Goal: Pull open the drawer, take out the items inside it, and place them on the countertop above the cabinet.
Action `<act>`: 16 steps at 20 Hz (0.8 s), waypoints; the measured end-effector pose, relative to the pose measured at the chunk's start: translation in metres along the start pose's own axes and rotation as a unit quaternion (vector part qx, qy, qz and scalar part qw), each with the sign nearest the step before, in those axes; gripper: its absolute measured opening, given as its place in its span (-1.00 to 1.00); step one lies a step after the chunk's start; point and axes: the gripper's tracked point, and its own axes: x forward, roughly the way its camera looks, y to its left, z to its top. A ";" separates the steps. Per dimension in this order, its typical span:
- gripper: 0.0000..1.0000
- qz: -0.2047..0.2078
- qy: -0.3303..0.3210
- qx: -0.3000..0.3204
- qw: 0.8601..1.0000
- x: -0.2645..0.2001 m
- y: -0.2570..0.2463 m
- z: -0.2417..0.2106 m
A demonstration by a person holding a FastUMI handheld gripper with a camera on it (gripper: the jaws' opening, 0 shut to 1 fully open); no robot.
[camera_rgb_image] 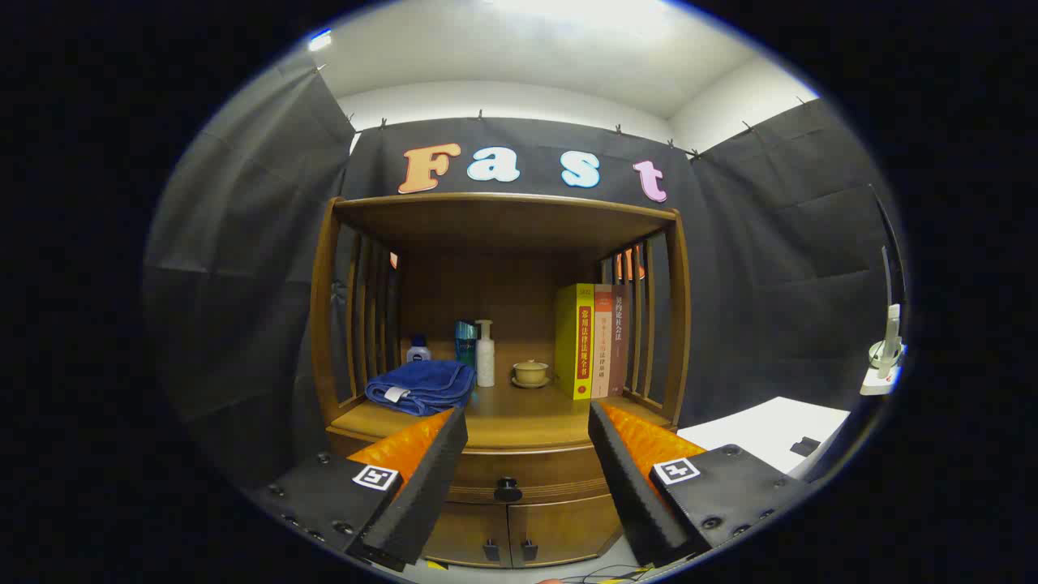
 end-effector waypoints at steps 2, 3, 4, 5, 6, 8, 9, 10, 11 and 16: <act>0.97 0.003 0.004 -0.002 1.000 0.000 0.000 -0.001; 0.97 0.003 0.003 -0.002 1.000 0.001 0.000 -0.001; 0.97 0.004 0.002 0.000 1.000 0.000 0.000 0.000; 0.97 0.006 -0.001 0.002 1.000 0.000 0.001 0.002; 0.97 0.007 -0.004 0.004 1.000 -0.001 0.000 0.003; 0.97 0.009 -0.008 0.006 1.000 -0.002 -0.001 0.003; 0.97 0.009 -0.006 0.006 1.000 -0.001 -0.001 0.002; 0.97 0.009 -0.005 0.007 1.000 -0.001 0.000 0.002; 0.97 0.008 -0.005 0.007 1.000 -0.001 0.000 0.001; 0.97 0.008 -0.007 0.010 1.000 -0.002 0.001 0.004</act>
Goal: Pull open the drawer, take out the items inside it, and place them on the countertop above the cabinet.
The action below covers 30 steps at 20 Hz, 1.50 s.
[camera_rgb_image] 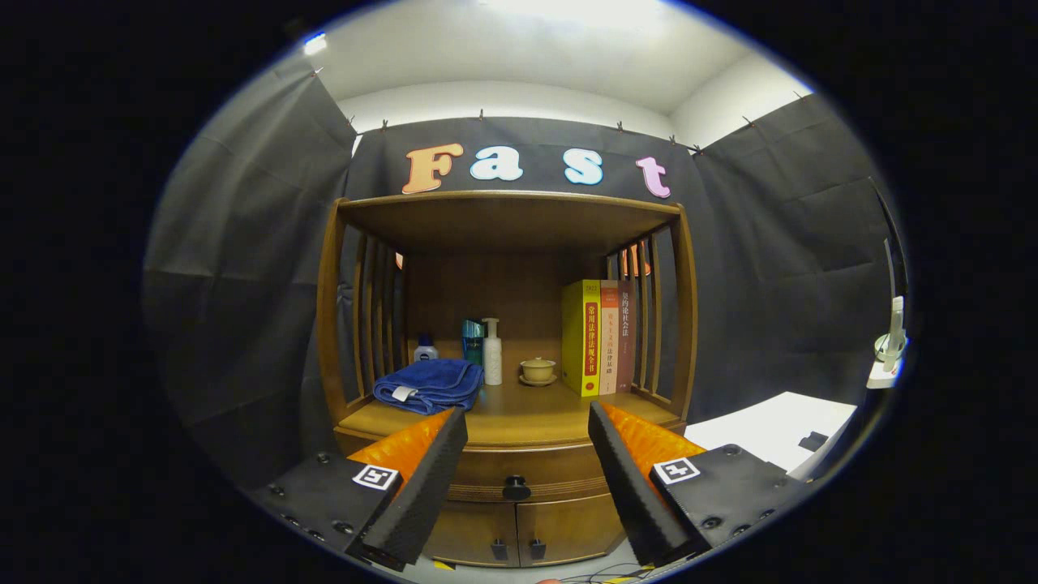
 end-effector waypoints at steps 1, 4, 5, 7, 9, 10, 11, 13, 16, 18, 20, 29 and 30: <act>0.97 0.000 0.000 0.000 1.000 0.000 0.000 -0.001; 0.97 0.000 0.000 0.000 1.000 0.000 0.000 0.000; 0.97 0.000 0.000 0.000 1.000 0.000 0.000 0.000; 0.97 0.000 -0.001 0.001 1.000 0.000 0.001 0.000; 0.97 0.001 0.000 0.000 1.000 0.001 0.001 -0.002; 0.97 0.002 0.001 -0.001 1.000 0.001 0.002 -0.003; 0.97 0.003 0.002 -0.001 1.000 0.002 0.002 -0.004; 0.97 0.006 0.003 0.000 1.000 0.000 0.004 -0.004; 0.97 0.013 0.005 0.004 1.000 0.003 0.009 0.000; 0.97 0.010 0.003 0.005 1.000 0.010 0.009 0.004; 0.97 0.005 -0.001 0.006 1.000 0.019 0.008 0.002; 0.97 0.036 0.003 -0.008 0.999 0.067 0.034 -0.058; 0.97 0.035 0.008 -0.009 0.999 0.072 0.035 -0.073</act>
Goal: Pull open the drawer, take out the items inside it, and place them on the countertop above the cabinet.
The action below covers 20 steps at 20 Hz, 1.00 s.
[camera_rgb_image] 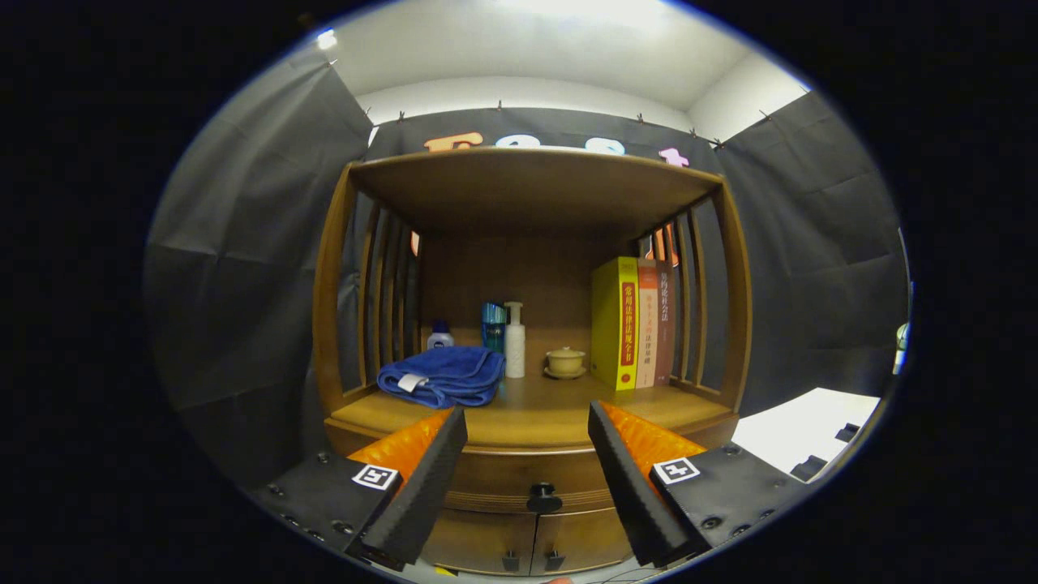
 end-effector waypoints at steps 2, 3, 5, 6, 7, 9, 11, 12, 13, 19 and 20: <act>0.97 0.001 0.008 0.001 1.000 0.009 0.002 -0.026; 0.97 0.001 0.009 0.004 1.000 0.012 0.003 -0.038; 0.97 0.004 0.002 0.010 1.000 0.019 0.003 -0.055; 0.97 0.008 0.001 0.010 1.000 0.022 0.003 -0.064; 0.97 0.010 0.001 0.007 1.000 0.026 0.002 -0.075; 0.97 0.005 0.014 -0.005 1.000 0.033 -0.006 -0.096; 0.97 -0.001 0.035 0.000 0.999 0.041 -0.011 -0.118; 0.98 -0.003 0.041 0.006 0.999 0.045 -0.012 -0.124; 0.98 -0.007 0.045 0.007 0.999 0.047 -0.014 -0.130; 0.71 -0.006 0.056 -0.007 0.998 0.063 -0.018 -0.153; 0.62 -0.010 0.059 -0.006 0.998 0.062 -0.020 -0.155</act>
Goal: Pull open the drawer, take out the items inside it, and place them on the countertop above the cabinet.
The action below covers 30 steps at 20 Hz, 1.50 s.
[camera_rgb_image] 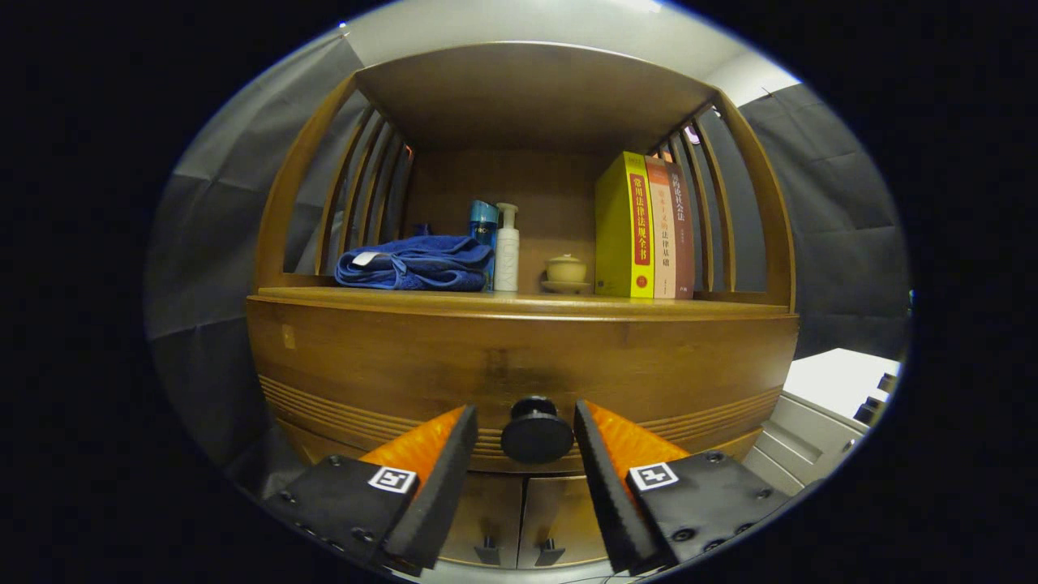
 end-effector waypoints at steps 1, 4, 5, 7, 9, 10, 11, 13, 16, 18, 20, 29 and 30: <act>0.55 0.001 0.002 0.004 1.000 0.001 0.000 -0.001; 0.31 -0.009 0.004 0.002 1.000 0.010 -0.005 0.000; 0.24 -0.007 0.009 0.009 1.000 0.011 -0.006 -0.001; 0.08 -0.004 0.008 0.031 0.999 0.014 -0.004 -0.001; 0.02 -0.005 0.010 0.027 1.000 0.012 -0.005 -0.001; -0.01 -0.007 0.015 0.022 1.000 0.011 -0.007 -0.002; -0.03 -0.007 0.018 0.021 1.000 0.011 -0.007 -0.003; -0.17 -0.005 0.024 0.029 0.999 0.009 -0.005 -0.003; -0.17 -0.002 0.030 0.032 0.999 -0.007 -0.007 -0.003; -0.17 -0.002 0.033 0.038 0.999 -0.020 -0.007 -0.004; -0.17 -0.001 0.036 0.042 0.998 -0.034 -0.008 -0.005; -0.18 0.000 0.057 0.058 0.997 -0.094 -0.010 -0.007; -0.18 0.000 0.059 0.059 0.997 -0.100 -0.011 -0.008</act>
